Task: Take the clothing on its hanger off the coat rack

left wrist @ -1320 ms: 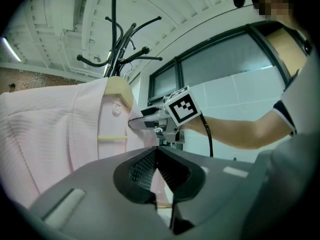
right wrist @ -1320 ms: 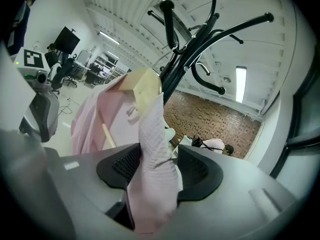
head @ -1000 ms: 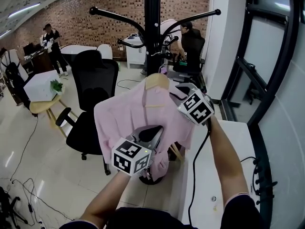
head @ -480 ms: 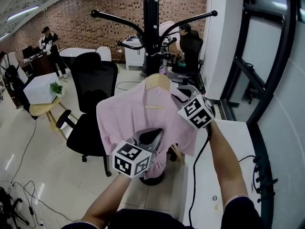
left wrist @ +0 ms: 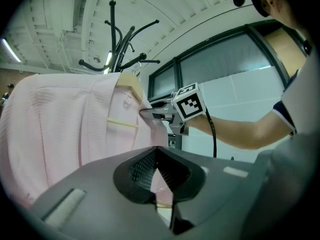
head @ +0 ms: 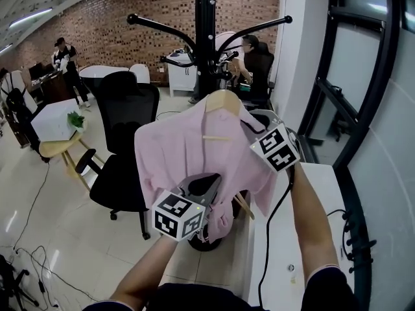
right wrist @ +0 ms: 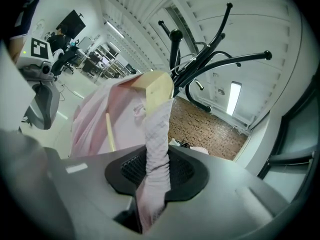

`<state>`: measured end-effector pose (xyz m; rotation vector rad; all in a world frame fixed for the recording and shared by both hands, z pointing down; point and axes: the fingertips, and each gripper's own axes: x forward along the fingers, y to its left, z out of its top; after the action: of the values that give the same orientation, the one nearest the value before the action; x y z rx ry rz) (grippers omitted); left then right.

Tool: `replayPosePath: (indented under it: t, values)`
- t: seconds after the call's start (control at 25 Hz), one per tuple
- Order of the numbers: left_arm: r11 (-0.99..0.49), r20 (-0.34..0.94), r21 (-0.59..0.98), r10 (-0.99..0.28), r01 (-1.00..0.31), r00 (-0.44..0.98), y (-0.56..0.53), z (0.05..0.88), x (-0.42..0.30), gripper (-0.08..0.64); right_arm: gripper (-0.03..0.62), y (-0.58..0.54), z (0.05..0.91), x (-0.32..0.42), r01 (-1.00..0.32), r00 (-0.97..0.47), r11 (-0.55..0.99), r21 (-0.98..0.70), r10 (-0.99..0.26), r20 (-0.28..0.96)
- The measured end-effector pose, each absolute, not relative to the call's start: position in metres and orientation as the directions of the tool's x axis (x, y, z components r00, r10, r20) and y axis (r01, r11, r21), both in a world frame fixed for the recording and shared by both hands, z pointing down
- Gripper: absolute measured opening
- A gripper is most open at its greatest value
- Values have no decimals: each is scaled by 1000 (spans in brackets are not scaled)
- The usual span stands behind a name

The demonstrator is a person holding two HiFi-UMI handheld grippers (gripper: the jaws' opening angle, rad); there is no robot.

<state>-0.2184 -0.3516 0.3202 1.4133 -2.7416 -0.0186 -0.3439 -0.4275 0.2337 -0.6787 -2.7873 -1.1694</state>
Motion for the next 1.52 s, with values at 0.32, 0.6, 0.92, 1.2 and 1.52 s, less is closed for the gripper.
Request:
replayPosePath:
  t: [0.32, 0.6, 0.92, 1.2, 1.52]
  values:
    - [559, 33, 36, -829, -828, -558, -355, 316, -206, 12, 89, -437, 224, -315, 374, -919, 643, 668, 356, 172]
    - [543, 14, 36, -840, -839, -543, -349, 311, -187, 12, 90, -429, 219, -283, 359, -923, 649, 671, 353, 152]
    - [559, -9, 48, -828, -828, -560, -310, 309, -168, 12, 91, -395, 226, -255, 365, -922, 649, 667, 353, 160]
    - [599, -15, 62, -799, -798, -601, -248, 313, -160, 12, 91, -333, 231, -243, 386, -911, 636, 668, 379, 164]
    - [671, -10, 63, -739, -739, -673, -150, 315, -152, 12, 91, -241, 239, -237, 423, -887, 627, 654, 434, 157]
